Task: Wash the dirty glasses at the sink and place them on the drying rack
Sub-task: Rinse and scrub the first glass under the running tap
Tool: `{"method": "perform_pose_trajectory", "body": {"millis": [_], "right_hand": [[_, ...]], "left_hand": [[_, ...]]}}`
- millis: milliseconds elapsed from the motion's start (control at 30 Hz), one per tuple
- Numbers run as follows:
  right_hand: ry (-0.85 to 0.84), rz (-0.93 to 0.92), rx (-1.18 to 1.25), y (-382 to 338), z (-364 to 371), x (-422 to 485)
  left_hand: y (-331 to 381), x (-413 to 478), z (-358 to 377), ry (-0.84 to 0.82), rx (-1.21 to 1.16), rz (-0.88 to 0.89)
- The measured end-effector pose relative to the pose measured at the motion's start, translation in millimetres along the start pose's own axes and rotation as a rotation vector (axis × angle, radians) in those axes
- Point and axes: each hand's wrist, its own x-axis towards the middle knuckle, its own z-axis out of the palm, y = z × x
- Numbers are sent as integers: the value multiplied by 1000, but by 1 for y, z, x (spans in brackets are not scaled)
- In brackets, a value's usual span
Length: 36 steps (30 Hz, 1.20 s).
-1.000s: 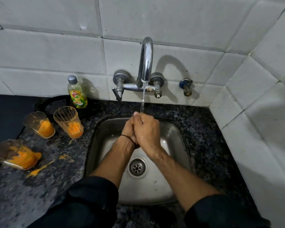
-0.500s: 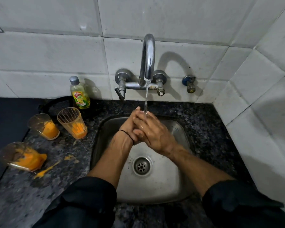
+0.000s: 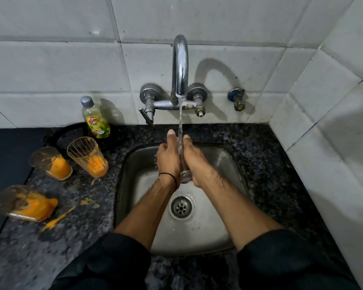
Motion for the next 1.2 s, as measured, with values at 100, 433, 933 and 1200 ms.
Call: {"method": "perform_pose_trajectory", "body": {"millis": [100, 433, 933, 1200], "right_hand": [[-3, -68, -2, 4, 2, 2], [112, -625, -134, 38, 18, -6], [438, -825, -466, 34, 10, 23], [84, -814, -304, 22, -10, 27]], "left_hand": [[-1, -2, 0, -96, 49, -17], [15, 7, -20, -165, -181, -272], [2, -28, -22, -274, 52, -129], [-9, -28, -53, -753, -131, -315]]}}
